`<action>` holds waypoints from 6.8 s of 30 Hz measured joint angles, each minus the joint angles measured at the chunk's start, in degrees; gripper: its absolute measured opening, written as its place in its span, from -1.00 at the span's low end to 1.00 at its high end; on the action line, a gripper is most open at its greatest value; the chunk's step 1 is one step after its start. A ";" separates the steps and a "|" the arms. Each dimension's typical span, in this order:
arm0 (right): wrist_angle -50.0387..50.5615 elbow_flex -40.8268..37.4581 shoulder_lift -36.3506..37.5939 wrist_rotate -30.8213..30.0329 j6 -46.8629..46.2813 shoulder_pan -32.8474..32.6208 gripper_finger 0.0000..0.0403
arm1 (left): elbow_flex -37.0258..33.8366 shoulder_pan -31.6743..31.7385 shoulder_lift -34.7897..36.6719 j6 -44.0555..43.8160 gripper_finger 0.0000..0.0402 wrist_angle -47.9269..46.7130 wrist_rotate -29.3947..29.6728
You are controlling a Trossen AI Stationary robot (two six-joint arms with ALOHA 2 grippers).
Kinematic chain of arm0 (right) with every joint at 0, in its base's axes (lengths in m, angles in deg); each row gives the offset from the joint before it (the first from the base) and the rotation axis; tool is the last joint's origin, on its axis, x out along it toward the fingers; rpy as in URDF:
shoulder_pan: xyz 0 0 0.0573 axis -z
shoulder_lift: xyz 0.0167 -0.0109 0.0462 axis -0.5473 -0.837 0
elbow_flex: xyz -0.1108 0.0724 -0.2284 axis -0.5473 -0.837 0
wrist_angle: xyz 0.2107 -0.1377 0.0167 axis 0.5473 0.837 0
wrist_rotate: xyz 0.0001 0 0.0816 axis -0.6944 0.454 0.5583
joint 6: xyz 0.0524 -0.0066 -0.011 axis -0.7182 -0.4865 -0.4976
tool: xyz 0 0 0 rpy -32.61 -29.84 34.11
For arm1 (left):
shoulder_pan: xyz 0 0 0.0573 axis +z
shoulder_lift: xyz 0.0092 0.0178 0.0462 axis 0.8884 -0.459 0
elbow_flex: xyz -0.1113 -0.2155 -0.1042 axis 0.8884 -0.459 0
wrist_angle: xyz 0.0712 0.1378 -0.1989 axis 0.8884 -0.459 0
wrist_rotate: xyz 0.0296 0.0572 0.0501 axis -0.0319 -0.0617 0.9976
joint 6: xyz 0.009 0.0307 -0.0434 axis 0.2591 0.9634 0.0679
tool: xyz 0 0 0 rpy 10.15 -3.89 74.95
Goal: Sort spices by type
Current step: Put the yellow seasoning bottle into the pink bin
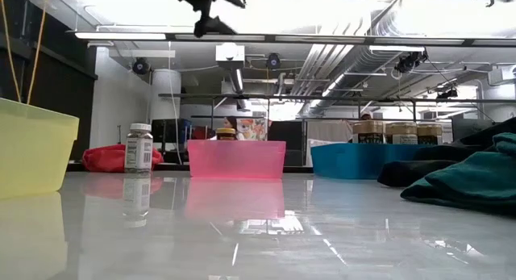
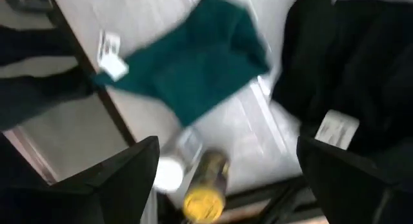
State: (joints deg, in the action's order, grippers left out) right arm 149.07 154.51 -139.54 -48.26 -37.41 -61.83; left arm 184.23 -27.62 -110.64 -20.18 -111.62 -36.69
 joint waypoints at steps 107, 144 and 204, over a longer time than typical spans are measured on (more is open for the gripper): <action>-45.47 -9.64 -5.29 -18.51 36.85 36.75 0.08 | -34.36 -3.09 30.67 -10.95 0.66 9.62 14.61; -12.89 44.57 -55.63 -10.45 50.39 57.38 0.08 | -34.42 -3.68 20.75 -9.56 0.66 9.93 22.51; -34.65 16.32 -38.66 -3.92 57.31 59.14 -1.00 | -34.42 -3.18 30.30 -5.71 0.66 6.11 25.18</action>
State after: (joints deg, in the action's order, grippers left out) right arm 114.42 170.84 -178.20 -52.18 19.90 -2.69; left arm 149.81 -30.80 -80.34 -25.89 -105.51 -11.51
